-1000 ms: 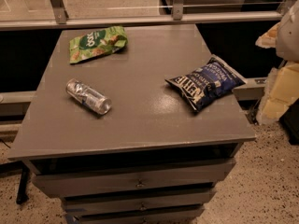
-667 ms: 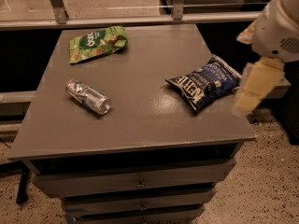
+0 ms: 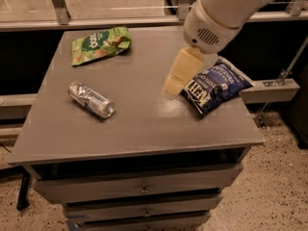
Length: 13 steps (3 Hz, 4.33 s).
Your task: Place redbull can upright
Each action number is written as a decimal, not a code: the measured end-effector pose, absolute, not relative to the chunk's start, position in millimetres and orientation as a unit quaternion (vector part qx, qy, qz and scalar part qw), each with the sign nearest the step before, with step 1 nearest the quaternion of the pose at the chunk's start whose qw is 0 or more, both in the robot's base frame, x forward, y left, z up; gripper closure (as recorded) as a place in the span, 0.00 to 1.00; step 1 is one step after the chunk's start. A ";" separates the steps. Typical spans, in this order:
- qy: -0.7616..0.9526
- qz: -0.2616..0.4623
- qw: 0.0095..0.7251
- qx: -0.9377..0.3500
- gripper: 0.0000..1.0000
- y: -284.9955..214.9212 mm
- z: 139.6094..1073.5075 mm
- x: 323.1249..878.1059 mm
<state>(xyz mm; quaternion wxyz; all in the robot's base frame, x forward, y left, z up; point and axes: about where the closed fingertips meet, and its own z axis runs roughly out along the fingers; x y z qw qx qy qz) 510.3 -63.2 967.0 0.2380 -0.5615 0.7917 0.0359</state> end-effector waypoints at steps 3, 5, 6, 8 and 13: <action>0.814 0.086 0.251 -0.517 0.00 -3.1 957.7 517.1; 0.809 0.092 0.249 -0.524 0.00 31.1 951.7 524.7; 0.821 0.099 0.244 -0.507 0.00 76.8 935.4 534.6; 0.841 0.088 0.225 -0.484 0.00 146.0 888.8 555.7; 0.861 0.019 0.159 -0.482 0.41 188.2 835.5 574.1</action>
Offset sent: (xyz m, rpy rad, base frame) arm 0.0062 0.0481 -0.0102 0.0815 0.0372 -0.0372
